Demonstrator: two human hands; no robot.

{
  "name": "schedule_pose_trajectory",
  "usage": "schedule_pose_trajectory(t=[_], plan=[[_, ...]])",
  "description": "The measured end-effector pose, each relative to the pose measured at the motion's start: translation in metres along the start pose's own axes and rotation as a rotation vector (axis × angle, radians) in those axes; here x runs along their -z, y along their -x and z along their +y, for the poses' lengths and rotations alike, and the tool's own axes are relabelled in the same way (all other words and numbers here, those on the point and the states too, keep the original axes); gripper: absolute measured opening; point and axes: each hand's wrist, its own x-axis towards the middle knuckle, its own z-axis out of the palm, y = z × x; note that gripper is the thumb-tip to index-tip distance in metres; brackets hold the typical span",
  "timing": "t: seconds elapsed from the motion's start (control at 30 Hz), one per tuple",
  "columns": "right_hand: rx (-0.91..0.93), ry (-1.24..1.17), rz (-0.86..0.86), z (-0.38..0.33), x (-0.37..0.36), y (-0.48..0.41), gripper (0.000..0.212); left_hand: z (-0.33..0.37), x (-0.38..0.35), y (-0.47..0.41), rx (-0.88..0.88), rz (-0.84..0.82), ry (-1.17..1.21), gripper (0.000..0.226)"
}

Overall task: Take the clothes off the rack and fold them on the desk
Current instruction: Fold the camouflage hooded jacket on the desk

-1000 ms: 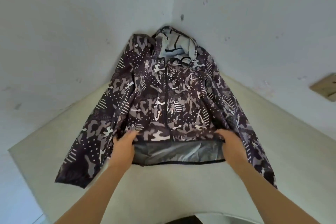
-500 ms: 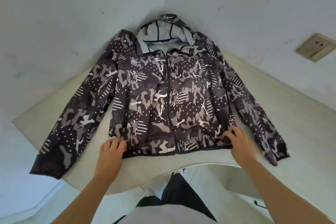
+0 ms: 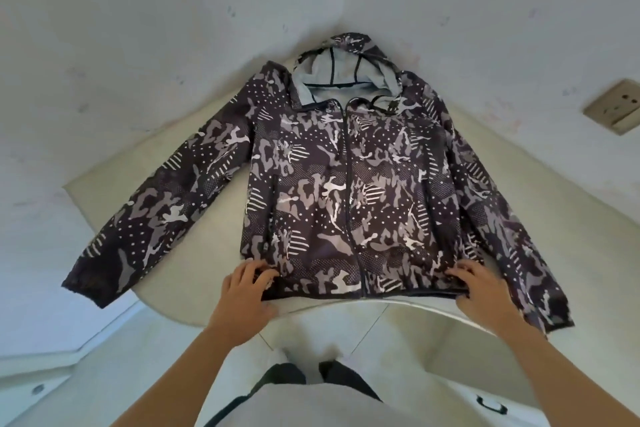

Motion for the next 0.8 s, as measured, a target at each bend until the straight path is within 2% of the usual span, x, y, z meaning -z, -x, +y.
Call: schedule_pose_trajectory(t=[0.07,0.2,0.27,0.33,0.37,0.57,0.63,0.7,0.77,0.8], plan=[[0.012,-0.001,-0.016,-0.012,0.004,0.0,0.043,0.005,0.002,0.006,0.066,-0.004,0.052,0.059],[0.175,-0.164,0.141,-0.054,0.007,-0.011,0.03,0.011,0.006,0.018,0.14,0.025,0.067,0.058],[0.303,-0.207,0.12,-0.085,0.007,-0.022,0.027,0.013,0.007,0.026,0.179,0.027,0.121,0.045],[0.418,-0.205,0.061,-0.118,0.007,-0.031,0.03,0.014,0.007,0.032,0.22,0.075,0.249,0.023],[0.466,-0.207,0.023,-0.137,0.007,-0.034,0.032,0.012,0.008,0.034,0.272,0.111,0.329,0.019],[0.642,-0.154,-0.103,-0.244,0.007,-0.047,0.04,-0.031,0.027,0.033,0.751,0.318,0.7,0.026],[0.702,-0.132,-0.112,-0.277,0.01,-0.051,0.041,-0.053,0.033,0.033,0.834,0.34,0.734,0.031],[0.748,-0.132,-0.135,-0.32,0.011,-0.056,0.042,-0.083,0.04,0.037,0.965,0.435,0.797,0.037],[0.776,-0.111,-0.159,-0.355,0.013,-0.061,0.044,-0.1,0.049,0.037,1.216,0.495,0.87,0.052],[0.786,-0.09,-0.17,-0.374,0.013,-0.064,0.046,-0.108,0.054,0.037,1.361,0.465,0.905,0.067]])
